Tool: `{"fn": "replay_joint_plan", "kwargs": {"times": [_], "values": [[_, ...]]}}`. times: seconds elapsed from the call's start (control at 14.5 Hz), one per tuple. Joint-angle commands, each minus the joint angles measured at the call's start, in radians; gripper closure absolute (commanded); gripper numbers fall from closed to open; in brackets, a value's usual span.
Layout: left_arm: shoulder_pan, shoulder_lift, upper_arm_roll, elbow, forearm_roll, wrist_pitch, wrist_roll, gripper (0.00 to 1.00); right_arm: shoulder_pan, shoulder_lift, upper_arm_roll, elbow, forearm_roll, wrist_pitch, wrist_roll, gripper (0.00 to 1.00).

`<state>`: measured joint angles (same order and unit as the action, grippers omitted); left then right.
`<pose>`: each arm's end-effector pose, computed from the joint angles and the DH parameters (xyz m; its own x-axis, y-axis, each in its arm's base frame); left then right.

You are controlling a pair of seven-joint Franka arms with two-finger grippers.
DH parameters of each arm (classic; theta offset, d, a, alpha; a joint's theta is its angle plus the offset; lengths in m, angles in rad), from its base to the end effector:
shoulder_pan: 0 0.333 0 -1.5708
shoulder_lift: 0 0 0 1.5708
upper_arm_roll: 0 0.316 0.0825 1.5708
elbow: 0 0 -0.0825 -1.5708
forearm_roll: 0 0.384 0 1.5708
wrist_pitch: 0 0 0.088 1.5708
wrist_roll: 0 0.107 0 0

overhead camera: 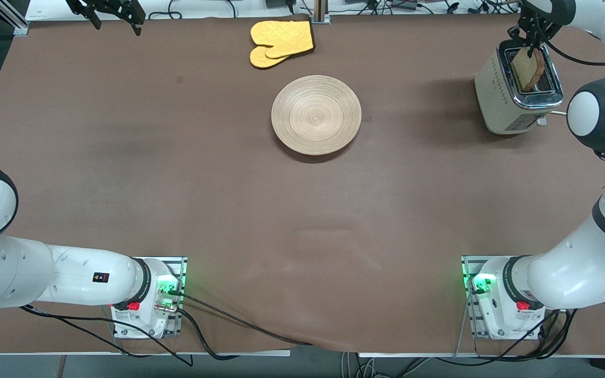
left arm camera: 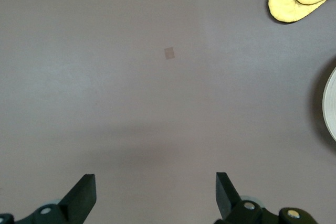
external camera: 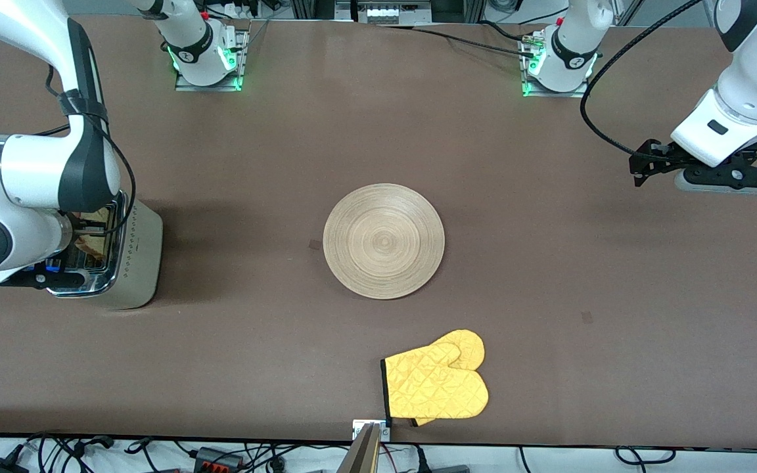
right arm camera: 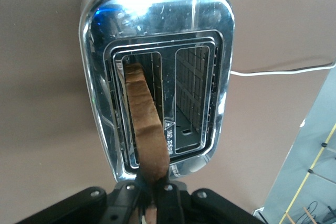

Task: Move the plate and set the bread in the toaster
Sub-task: 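Lower the bread into the toaster slot with the right gripper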

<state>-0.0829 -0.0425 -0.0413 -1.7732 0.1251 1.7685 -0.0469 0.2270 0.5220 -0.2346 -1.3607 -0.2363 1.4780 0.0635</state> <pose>0.5504 -0.0581 0.5696 0.9939 -0.1019 0.0420 -0.0961 -0.9877 -0.1231 0.6590 -0.0034 0.4070 0.9297 -0.1040 -0.3532 0.0316 -0.9332 0.3580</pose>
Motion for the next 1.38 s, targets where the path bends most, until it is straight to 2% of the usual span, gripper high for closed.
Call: {"fn": "replay_joint_plan", "kwargs": {"times": [0.0, 0.07, 0.35, 0.48, 0.76, 0.97, 1.31], "values": [[0.0, 0.003, -0.002, 0.018, -0.028, -0.017, 0.013, 0.0, -0.035, 0.001, 0.005, -0.012, 0.057, 0.007, -0.007, 0.2], [0.0, 0.003, -0.002, 0.018, -0.042, -0.017, 0.013, 0.0, -0.066, 0.0, 0.005, -0.008, 0.102, 0.01, -0.01, 0.0], [0.0, 0.003, -0.002, 0.018, -0.042, -0.021, 0.01, 0.0, -0.074, -0.016, 0.006, 0.008, 0.127, 0.01, -0.01, 0.0], [0.0, 0.001, -0.005, 0.018, -0.042, -0.032, 0.007, 0.0, -0.069, -0.025, 0.012, 0.053, 0.129, 0.01, -0.013, 0.0], [0.0, 0.003, -0.005, 0.02, -0.042, -0.034, 0.007, 0.0, -0.069, -0.036, 0.011, 0.161, 0.221, -0.004, -0.017, 0.0], [0.0, 0.0, -0.006, 0.02, -0.042, -0.038, 0.009, 0.0, -0.075, -0.066, 0.008, 0.167, 0.291, -0.004, -0.014, 0.0], [0.0, -0.002, -0.009, 0.02, -0.042, -0.054, -0.022, 0.0, -0.075, -0.103, 0.009, 0.164, 0.305, 0.005, -0.014, 0.0]]}}
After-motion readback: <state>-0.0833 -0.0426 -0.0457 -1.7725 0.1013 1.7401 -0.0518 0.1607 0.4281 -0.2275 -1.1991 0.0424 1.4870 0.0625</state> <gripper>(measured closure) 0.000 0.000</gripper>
